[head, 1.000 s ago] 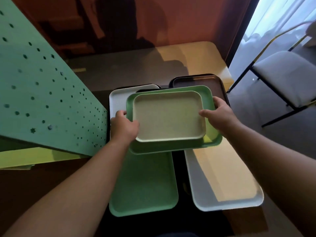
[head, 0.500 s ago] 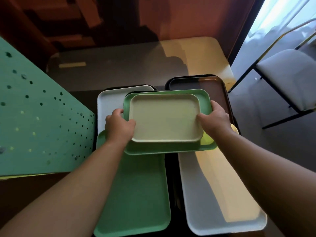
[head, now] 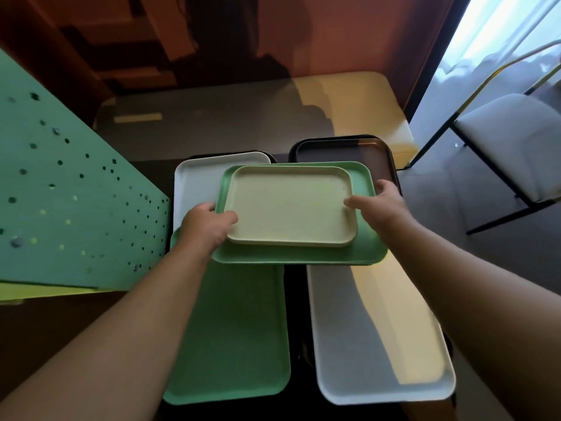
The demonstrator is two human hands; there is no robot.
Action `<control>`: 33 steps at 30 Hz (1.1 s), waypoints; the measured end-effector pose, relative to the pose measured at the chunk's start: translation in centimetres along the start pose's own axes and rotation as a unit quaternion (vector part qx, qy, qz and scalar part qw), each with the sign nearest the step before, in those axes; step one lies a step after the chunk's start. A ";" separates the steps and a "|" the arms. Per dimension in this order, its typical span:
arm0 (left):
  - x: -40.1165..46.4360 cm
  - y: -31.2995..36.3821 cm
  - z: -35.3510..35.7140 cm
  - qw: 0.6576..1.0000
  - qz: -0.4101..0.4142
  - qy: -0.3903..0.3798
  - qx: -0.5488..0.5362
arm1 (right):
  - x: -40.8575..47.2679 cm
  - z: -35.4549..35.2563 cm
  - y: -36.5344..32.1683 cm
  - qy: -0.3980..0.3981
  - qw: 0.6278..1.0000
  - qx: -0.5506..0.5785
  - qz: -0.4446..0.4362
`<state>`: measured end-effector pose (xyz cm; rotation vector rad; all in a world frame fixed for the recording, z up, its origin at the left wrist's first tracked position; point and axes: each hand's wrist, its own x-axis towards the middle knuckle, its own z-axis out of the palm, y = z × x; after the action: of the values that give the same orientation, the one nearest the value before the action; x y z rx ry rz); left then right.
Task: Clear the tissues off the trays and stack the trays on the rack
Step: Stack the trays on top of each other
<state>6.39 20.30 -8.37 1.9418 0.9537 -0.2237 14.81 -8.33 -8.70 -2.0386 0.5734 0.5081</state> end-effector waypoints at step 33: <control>-15.9 -3.0 12.4 0.985 -0.060 -0.088 -0.135 | -11.7 -9.5 18.4 -0.060 0.998 0.012 -0.024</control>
<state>-3.80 2.68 -9.17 1.5909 0.9340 -0.3129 -4.02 -22.71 -9.93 -1.9794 0.4564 0.5871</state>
